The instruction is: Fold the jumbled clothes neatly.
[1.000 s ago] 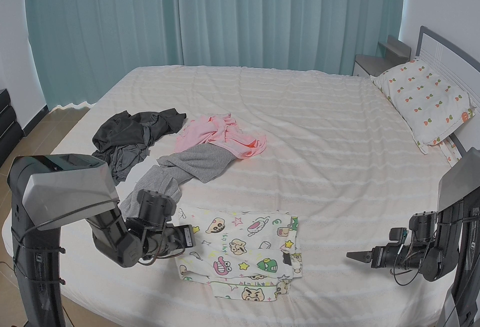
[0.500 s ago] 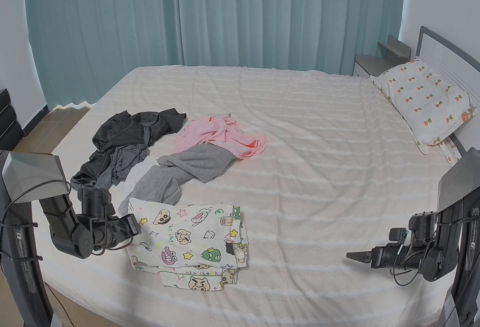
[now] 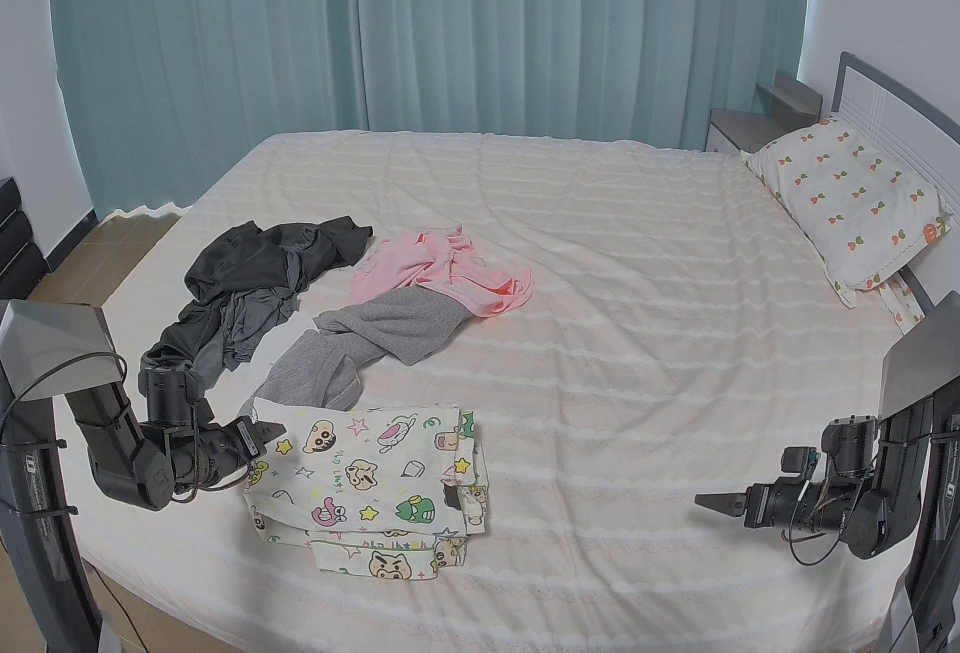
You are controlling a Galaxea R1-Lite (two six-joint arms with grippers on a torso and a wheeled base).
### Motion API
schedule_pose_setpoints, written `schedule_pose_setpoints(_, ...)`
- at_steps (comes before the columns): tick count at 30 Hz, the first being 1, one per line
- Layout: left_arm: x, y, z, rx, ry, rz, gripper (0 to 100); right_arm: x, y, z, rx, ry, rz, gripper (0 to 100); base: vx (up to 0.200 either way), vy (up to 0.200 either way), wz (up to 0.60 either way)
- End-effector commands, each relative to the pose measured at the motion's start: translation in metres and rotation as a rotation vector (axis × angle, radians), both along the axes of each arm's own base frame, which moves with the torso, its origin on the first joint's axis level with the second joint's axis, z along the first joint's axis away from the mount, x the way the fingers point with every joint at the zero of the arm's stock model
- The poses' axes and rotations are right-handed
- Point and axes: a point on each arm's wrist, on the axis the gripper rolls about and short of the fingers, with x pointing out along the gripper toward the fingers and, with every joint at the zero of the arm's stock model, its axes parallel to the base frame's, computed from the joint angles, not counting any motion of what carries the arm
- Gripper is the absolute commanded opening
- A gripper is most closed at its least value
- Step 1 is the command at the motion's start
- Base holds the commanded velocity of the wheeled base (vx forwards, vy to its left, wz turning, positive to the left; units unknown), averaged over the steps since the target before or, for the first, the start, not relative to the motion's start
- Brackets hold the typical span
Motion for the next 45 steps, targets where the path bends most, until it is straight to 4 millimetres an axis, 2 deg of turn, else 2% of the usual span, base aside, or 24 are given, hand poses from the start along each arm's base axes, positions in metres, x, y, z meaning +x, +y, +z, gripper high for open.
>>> schedule_pose_setpoints(1, -0.004, 0.018, 0.029, -0.006, -0.101, 0.068, 100, -0.004, -0.001, 0.038, 0.003, -0.135, -0.011, 100, 0.000, 0.000, 0.00)
schedule_pose_setpoints(5, -0.016, 0.025, 0.080, -0.049, -0.251, 0.116, 100, -0.024, -0.003, 0.079, 0.020, -0.263, -0.048, 100, 0.000, 0.000, 0.00)
schedule_pose_setpoints(7, -0.022, 0.023, 0.099, -0.060, -0.310, 0.109, 100, -0.031, -0.003, 0.093, 0.029, -0.313, -0.061, 100, 0.000, 0.000, 0.00)
schedule_pose_setpoints(9, -0.046, 0.018, 0.135, -0.070, -0.416, 0.065, 100, -0.047, -0.003, 0.114, 0.021, -0.397, -0.085, 100, 0.000, 0.000, 0.00)
schedule_pose_setpoints(10, -0.052, 0.016, 0.142, -0.073, -0.439, 0.047, 100, -0.050, -0.002, 0.119, 0.022, -0.418, -0.090, 100, 0.000, 0.000, 0.00)
schedule_pose_setpoints(12, -0.078, 0.008, 0.165, -0.095, -0.520, -0.036, 100, -0.060, -0.003, 0.134, 0.007, -0.482, -0.131, 100, 0.000, 0.000, 0.00)
schedule_pose_setpoints(13, -0.084, 0.006, 0.169, -0.099, -0.536, -0.054, 100, -0.062, -0.004, 0.136, 0.004, -0.490, -0.138, 100, 0.000, 0.000, 0.00)
schedule_pose_setpoints(14, -0.103, -0.002, 0.181, -0.112, -0.584, -0.118, 100, -0.072, -0.004, 0.146, 0.002, -0.528, -0.148, 100, 0.000, 0.000, 0.00)
schedule_pose_setpoints(15, -0.112, -0.006, 0.186, -0.117, -0.605, -0.146, 100, -0.077, -0.004, 0.151, 0.003, -0.547, -0.148, 100, 0.000, 0.000, 0.00)
schedule_pose_setpoints(19, -0.160, -0.024, 0.208, -0.118, -0.687, -0.247, 100, -0.115, -0.002, 0.171, 0.005, -0.625, -0.142, 100, 0.000, 0.000, 0.00)
schedule_pose_setpoints(21, -0.185, -0.027, 0.213, -0.110, -0.705, -0.271, 100, -0.136, -0.002, 0.174, 0.004, -0.637, -0.141, 100, 0.000, 0.000, 0.00)
schedule_pose_setpoints(22, -0.189, -0.028, 0.214, -0.108, -0.707, -0.274, 100, -0.139, -0.002, 0.174, 0.004, -0.637, -0.140, 100, 0.000, 0.000, 0.00)
schedule_pose_setpoints(24, -0.225, -0.028, 0.216, -0.081, -0.719, -0.286, 100, -0.172, -0.001, 0.172, 0.003, -0.640, -0.139, 100, 0.000, 0.000, 0.00)
schedule_pose_setpoints(25, -0.232, -0.028, 0.216, -0.070, -0.720, -0.289, 100, -0.179, -0.001, 0.170, 0.002, -0.644, -0.139, 100, 0.000, 0.000, 0.00)
schedule_pose_setpoints(29, -0.283, -0.026, 0.202, 0.080, -0.705, -0.256, 100, -0.224, -0.001, 0.162, 0.001, -0.652, -0.140, 100, 0.000, 0.000, 0.00)
schedule_pose_setpoints(30, -0.287, -0.026, 0.200, 0.096, -0.704, -0.249, 100, -0.229, -0.001, 0.161, -0.001, -0.650, -0.141, 100, 0.000, 0.000, 0.00)
schedule_pose_setpoints(31, -0.302, -0.024, 0.194, 0.149, -0.698, -0.214, 100, -0.244, -0.001, 0.153, -0.013, -0.642, -0.133, 100, 0.000, 0.000, 0.00)
schedule_pose_setpoints(32, -0.304, -0.024, 0.193, 0.158, -0.699, -0.209, 100, -0.247, -0.001, 0.151, -0.018, -0.643, -0.130, 100, 0.000, 0.000, 0.00)
schedule_pose_setpoints(33, -0.316, -0.023, 0.187, 0.205, -0.703, -0.174, 100, -0.260, -0.001, 0.141, -0.058, -0.667, -0.111, 100, 0.000, 0.000, 0.00)
schedule_pose_setpoints(34, -0.316, -0.023, 0.187, 0.205, -0.703, -0.174, 100, -0.260, -0.001, 0.141, -0.058, -0.667, -0.111, 100, 0.000, 0.000, 0.00)
schedule_pose_setpoints(35, -0.327, -0.022, 0.180, 0.268, -0.698, -0.112, 100, -0.275, -0.001, 0.126, -0.137, -0.722, -0.064, 100, 0.000, 0.000, 0.00)
schedule_pose_setpoints(38, -0.337, -0.020, 0.173, 0.320, -0.689, -0.020, 100, -0.274, -0.001, 0.117, -0.256, -0.730, -0.042, 100, 0.000, 0.000, 0.00)
schedule_pose_setpoints(45, -0.352, -0.023, 0.154, 0.382, -0.631, 0.146, 100, -0.269, -0.003, 0.114, -0.293, -0.764, -0.112, 100, 0.000, 0.000, 0.00)
